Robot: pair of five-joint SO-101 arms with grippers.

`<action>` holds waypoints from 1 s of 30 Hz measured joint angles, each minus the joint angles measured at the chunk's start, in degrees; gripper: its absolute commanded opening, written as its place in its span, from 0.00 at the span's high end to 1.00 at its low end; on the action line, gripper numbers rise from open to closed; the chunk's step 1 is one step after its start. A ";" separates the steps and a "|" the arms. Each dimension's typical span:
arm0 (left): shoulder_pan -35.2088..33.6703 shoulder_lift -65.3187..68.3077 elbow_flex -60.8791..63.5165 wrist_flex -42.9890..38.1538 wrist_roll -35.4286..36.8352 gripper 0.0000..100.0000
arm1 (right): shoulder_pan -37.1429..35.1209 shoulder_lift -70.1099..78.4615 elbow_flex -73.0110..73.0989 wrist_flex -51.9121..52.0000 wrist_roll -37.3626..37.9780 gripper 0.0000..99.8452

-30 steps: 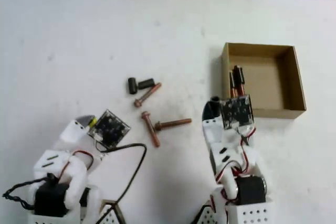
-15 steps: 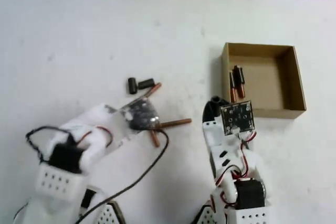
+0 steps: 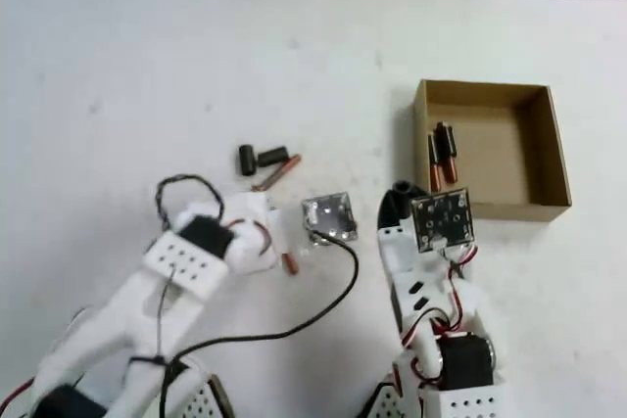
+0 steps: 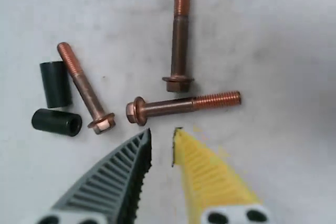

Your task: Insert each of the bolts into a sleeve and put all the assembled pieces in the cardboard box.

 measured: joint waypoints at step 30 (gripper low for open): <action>0.26 24.44 -17.67 -0.70 -0.70 0.83 | 11.43 0.00 0.00 0.00 0.00 0.98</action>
